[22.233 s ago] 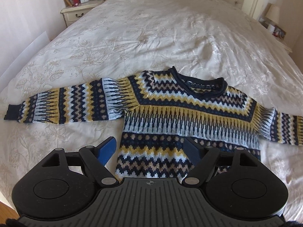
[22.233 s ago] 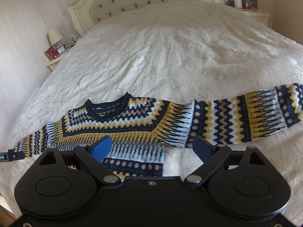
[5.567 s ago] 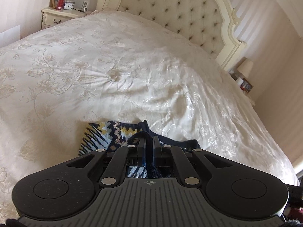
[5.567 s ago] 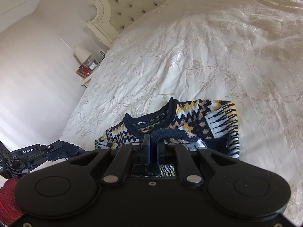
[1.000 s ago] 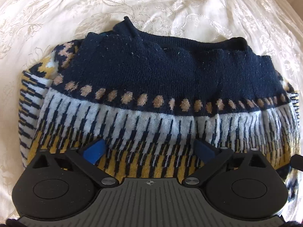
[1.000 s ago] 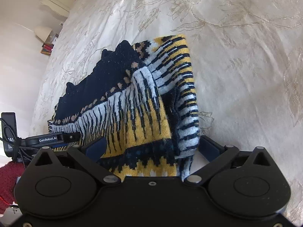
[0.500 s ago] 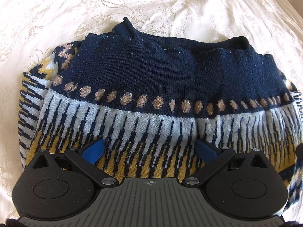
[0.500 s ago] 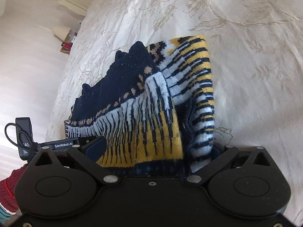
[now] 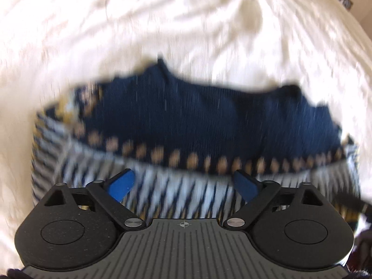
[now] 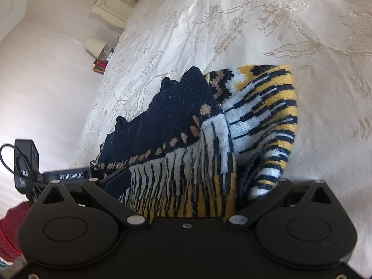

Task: Fold small clothes

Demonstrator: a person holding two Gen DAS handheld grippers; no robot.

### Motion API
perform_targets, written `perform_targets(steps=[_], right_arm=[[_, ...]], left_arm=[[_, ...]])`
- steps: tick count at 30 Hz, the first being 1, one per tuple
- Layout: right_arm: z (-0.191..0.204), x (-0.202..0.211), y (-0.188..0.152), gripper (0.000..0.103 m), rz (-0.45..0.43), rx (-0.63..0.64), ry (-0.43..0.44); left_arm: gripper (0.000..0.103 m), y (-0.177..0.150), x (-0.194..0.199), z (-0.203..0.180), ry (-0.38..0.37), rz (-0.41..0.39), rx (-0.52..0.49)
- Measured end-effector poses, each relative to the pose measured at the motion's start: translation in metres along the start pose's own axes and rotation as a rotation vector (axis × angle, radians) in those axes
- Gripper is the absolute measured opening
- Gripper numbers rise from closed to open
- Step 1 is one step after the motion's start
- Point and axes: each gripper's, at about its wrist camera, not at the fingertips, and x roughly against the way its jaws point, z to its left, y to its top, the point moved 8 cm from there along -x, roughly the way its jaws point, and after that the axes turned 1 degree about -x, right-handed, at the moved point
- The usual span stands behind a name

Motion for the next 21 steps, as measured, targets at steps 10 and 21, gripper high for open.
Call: perform_targets(steps=[10,21], right_arm=[[-0.004,0.005,0.001,0.103,0.008,-0.016,0.023],[-0.009,0.02,-0.005,0.103,0.054,-0.089,0.047]], left_arm=[[0.101,0.043,-0.049,0.0,0.058,0.052,-0.067],[0.091,-0.017,0.014,-0.009,-0.03,0.001,-0.082]])
